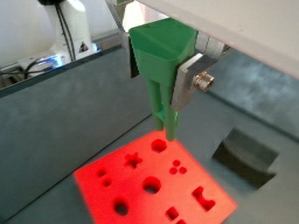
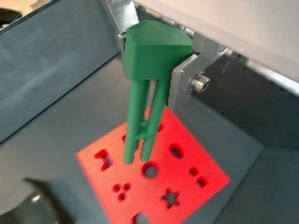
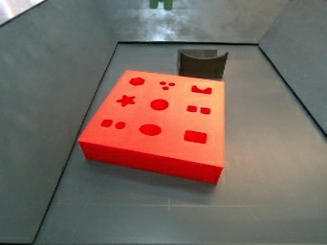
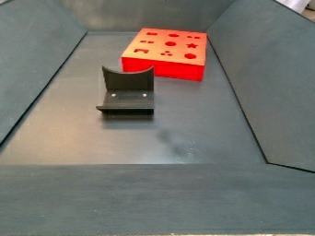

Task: Pick up the 3 prong object. Move up. Place the 3 prong object on the fixture. Regrasp the 3 prong object. Move to above the board. Insert the 3 prong object.
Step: Move to above the board, then insert the 3 prong object.

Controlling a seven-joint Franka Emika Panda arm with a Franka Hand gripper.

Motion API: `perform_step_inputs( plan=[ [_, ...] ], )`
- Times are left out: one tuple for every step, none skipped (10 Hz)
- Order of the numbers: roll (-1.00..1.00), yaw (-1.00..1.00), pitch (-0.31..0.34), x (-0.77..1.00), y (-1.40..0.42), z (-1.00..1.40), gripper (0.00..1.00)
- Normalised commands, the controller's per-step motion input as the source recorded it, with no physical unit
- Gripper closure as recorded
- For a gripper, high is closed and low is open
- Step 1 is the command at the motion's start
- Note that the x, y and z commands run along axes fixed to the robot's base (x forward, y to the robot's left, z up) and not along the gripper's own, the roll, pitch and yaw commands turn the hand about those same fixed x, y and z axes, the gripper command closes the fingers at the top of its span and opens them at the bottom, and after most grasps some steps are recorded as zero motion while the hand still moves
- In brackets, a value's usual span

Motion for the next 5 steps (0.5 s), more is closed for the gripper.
perform_step_inputs(
  plan=[
    [-0.46, -0.02, -0.030, -0.05, 0.02, 0.00, 1.00],
    [-0.23, -0.01, -0.020, -0.03, 0.02, 0.00, 1.00],
    [0.00, 0.00, 0.000, 0.00, -0.02, 0.00, 1.00],
    [0.00, 0.01, 0.000, 0.00, -0.02, 0.00, 1.00],
    [0.00, 0.01, 0.000, 0.00, -0.01, 0.00, 1.00]
  ],
)
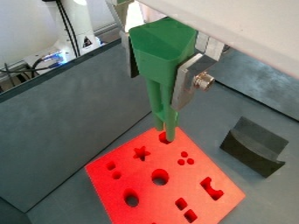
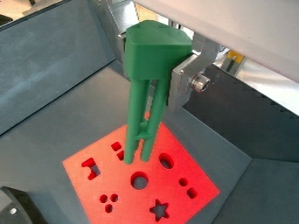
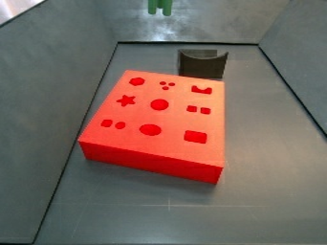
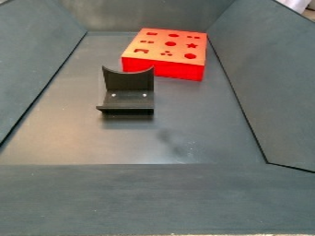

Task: Pick up the 3 prong object. Move up. Place the 3 prong object on the fixture. Regrasp the 3 prong object. Move to above the board. Insert the 3 prong object.
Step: Insert the 3 prong object.

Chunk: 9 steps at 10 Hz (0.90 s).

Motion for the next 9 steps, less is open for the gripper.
perform_step_inputs(
  plan=[
    [0.00, 0.01, 0.000, 0.00, -0.01, 0.00, 1.00],
    [0.00, 0.02, 0.000, 0.00, -0.04, -0.01, 1.00],
    [-0.06, 0.00, -0.010, 0.01, -0.03, -0.11, 1.00],
    [-0.17, 0.27, -0.024, 0.14, 0.15, -0.33, 1.00],
    [-0.18, 0.75, -0.144, 0.02, 0.20, -0.45, 1.00],
    [-0.18, 0.91, -0.169, 0.00, 0.10, -0.51, 1.00],
    [-0.18, 0.91, -0.173, 0.00, 0.10, -0.51, 1.00],
    [-0.18, 0.91, -0.173, 0.00, 0.10, -0.51, 1.00],
    [-0.19, 0.85, -0.163, -0.01, 0.17, -0.49, 1.00]
  ],
)
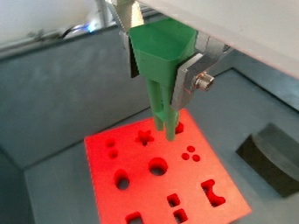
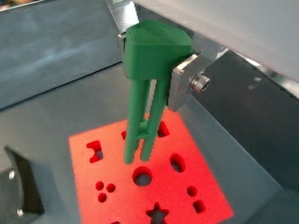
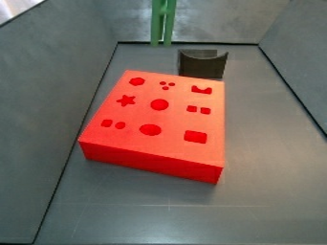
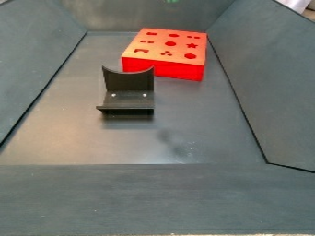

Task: Pick up the 3 prong object. Move up. Place the 3 prong object on the fixture. Regrasp the 3 prong object. Move to above the board. Insert the 3 prong object.
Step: Insert the 3 prong object.

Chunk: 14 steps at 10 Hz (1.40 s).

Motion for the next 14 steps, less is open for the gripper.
perform_step_inputs(
  plan=[
    [-0.23, 0.64, -0.149, 0.00, 0.36, -0.45, 1.00],
    [-0.26, 0.41, -0.146, 0.00, 0.59, -0.33, 1.00],
    [-0.30, 0.23, -0.121, 0.07, 0.71, -0.25, 1.00],
    [-0.38, 0.09, -0.097, 0.21, 0.78, -0.33, 1.00],
    [-0.42, 0.03, -0.066, 0.23, 0.79, -0.33, 1.00],
    [-0.44, 0.02, -0.033, 0.23, 0.78, -0.30, 1.00],
    [-0.45, 0.10, -0.063, 0.26, 0.67, -0.28, 1.00],
    [-0.24, 0.44, -0.091, 0.06, 0.41, 0.00, 1.00],
    [-0.01, 0.00, 0.000, 0.00, 0.00, -0.01, 1.00],
    [0.00, 0.27, -0.039, 0.00, -0.28, -0.54, 1.00],
    [-0.03, 0.35, -0.010, 0.11, -0.27, -0.54, 1.00],
    [-0.07, 0.29, -0.020, 0.11, 0.00, -0.23, 1.00],
    [-0.16, 0.41, -0.053, 0.11, 0.19, -0.35, 1.00],
    [-0.15, 0.71, -0.053, 0.00, 0.20, -0.34, 1.00]
  ],
)
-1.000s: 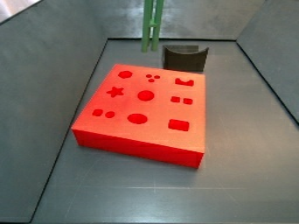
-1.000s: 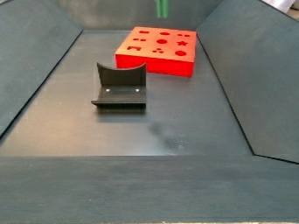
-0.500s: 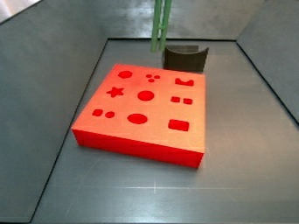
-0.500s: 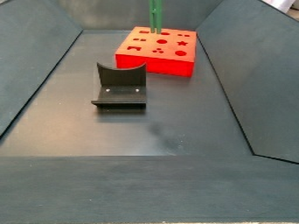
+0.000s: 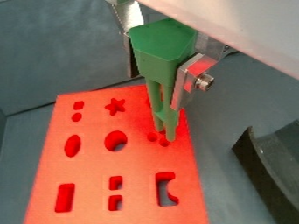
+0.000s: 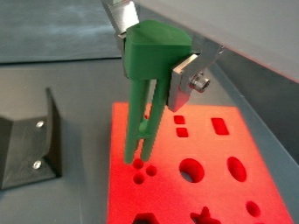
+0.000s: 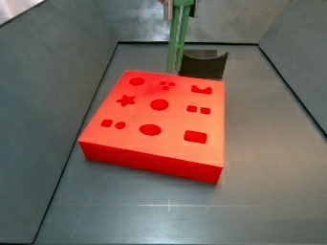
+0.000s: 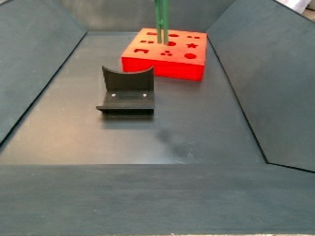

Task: Pick up the 3 prong object. Move up. Place the 3 prong object on the fixture. Regrasp the 3 prong object. Move to above the board. Insert the 3 prong object.
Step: Insert the 3 prong object.

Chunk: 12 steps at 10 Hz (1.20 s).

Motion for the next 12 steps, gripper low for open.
perform_step_inputs(
  plan=[
    [-0.08, 0.40, -0.040, 0.00, 0.06, -0.01, 1.00],
    [0.00, 0.03, 0.000, 0.00, 0.00, -0.01, 1.00],
    [0.00, 0.25, 0.000, 0.04, -0.17, -0.27, 1.00],
    [0.00, 0.17, 0.019, 0.15, -0.19, -0.01, 1.00],
    [0.00, 0.00, 0.000, 0.01, -0.07, 0.00, 1.00],
    [0.00, 0.01, 0.000, 0.00, 0.00, -0.06, 1.00],
    [0.00, 0.03, 0.000, 0.00, 0.00, -0.23, 1.00],
    [0.00, 0.04, -0.037, 0.00, 0.00, -0.32, 1.00],
    [0.00, 0.17, 0.000, 0.00, 0.00, -0.24, 1.00],
    [0.00, 0.31, 0.000, 0.00, 0.00, -0.22, 1.00],
    [0.00, 0.33, 0.000, 0.00, 0.00, -0.13, 1.00],
    [0.00, 0.19, 0.000, -0.05, -0.01, -0.05, 1.00]
  ],
)
